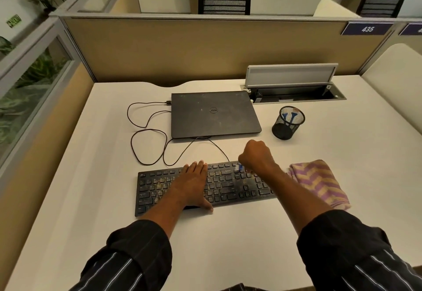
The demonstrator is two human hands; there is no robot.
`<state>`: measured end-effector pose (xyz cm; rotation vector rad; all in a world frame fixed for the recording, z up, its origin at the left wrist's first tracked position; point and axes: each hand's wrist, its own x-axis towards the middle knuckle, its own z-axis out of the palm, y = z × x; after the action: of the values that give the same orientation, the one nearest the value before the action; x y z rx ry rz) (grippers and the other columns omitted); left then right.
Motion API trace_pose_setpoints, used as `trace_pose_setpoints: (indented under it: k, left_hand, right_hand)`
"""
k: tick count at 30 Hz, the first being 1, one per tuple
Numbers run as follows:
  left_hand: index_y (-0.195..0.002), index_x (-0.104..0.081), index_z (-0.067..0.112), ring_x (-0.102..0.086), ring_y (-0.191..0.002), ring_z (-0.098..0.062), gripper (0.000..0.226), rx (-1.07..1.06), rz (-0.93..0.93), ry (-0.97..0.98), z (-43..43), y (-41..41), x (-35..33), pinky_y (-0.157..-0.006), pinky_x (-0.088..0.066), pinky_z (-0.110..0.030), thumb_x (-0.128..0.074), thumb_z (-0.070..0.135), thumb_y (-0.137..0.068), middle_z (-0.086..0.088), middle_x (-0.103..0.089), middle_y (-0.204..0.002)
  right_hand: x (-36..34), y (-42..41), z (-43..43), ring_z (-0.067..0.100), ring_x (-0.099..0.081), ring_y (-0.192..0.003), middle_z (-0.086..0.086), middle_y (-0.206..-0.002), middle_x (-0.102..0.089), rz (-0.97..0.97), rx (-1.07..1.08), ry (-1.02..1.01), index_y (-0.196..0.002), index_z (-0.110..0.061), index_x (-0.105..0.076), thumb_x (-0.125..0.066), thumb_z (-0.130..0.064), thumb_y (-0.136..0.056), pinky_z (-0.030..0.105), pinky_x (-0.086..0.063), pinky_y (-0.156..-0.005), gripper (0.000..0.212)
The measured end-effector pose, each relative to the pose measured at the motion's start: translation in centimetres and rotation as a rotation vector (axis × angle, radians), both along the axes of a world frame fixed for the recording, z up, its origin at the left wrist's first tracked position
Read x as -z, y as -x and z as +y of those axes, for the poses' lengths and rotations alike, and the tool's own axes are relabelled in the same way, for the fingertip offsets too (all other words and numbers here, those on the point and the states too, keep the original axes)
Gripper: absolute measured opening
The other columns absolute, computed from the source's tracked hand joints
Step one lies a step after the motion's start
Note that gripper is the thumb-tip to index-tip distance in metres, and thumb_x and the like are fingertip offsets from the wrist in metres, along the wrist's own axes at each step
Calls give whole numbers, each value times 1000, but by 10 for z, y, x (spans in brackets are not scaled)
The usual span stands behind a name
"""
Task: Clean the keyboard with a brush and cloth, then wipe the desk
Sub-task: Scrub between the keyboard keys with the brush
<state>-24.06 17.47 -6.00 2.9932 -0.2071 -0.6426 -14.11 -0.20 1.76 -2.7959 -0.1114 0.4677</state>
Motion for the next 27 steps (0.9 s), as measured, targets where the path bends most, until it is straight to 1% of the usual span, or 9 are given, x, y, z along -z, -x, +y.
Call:
trace_pose_setpoints:
  k: [2,4,8,11,15,19,22,25,27]
  left_hand:
    - [-158,12,8,8,-155,-29,141,0,3,-3,0,0,0,-125,2,-44,-71,78,-68,-12,10,-168]
    - [-158,12,8,8,-155,-29,141,1,7,-10,-2,-1,0,-126,1,-46,-69,79,-69,-12,10,-168]
    - [-159,11,9,7,-155,-30,140,-2,12,-11,-5,-3,1,-126,-3,-50,-67,81,-68,-12,10,-168]
    - [-159,10,9,7,-155,-31,140,4,13,-23,-8,-5,3,-125,-4,-51,-66,83,-68,-12,10,-168]
    - [-159,10,10,6,-155,-31,139,8,10,-18,-10,-8,4,-125,-4,-52,-64,85,-67,-12,9,-168]
    - [-159,10,10,6,-155,-31,139,13,9,-17,-14,-10,5,-125,-2,-51,-63,85,-68,-12,9,-168]
    - [-159,10,10,7,-155,-31,140,8,16,-24,-18,-11,6,-125,-2,-51,-65,84,-67,-11,10,-168]
    - [-159,10,10,7,-155,-31,141,-4,15,-29,-22,-12,6,-125,-2,-51,-67,83,-66,-11,10,-168]
    - [-159,10,10,7,-155,-30,142,-14,20,-28,-24,-13,5,-125,-2,-51,-69,82,-66,-11,10,-168]
  right_hand:
    - [-3,-3,-3,24,-68,-71,11,-79,-68,23,18,-35,-82,-3,-64,-62,-15,-86,28,-55,-66,13]
    - [-5,-9,-4,21,-65,-66,10,-80,-69,19,13,-66,-80,-3,-66,-59,-16,-89,25,-51,-60,17]
    - [0,-8,-6,27,-67,-84,14,-97,-72,-26,-83,-82,-101,-1,-73,-62,-16,-92,32,-53,-76,21]
    - [7,-2,-8,25,-67,-86,13,-102,-73,5,-206,-17,-105,-3,-73,-64,-16,-90,36,-56,-84,21]
    - [2,-5,-15,27,-67,-84,14,-100,-72,-65,-190,4,-104,-3,-73,-66,-18,-89,35,-55,-79,22]
    - [-7,-9,-33,33,-65,-89,17,-103,-68,-196,-27,65,-106,0,-67,-66,-17,-89,30,-42,-68,23]
    - [-6,-10,-37,32,-65,-89,18,-105,-68,-129,-22,86,-105,1,-65,-65,-14,-89,30,-43,-68,22]
    - [-2,-11,-29,28,-60,-82,18,-104,-68,-19,-88,61,-102,3,-64,-65,-12,-88,29,-43,-68,21]
    - [0,-14,-27,26,-58,-79,17,-102,-68,-8,-104,45,-100,2,-65,-66,-12,-86,29,-43,-67,20]
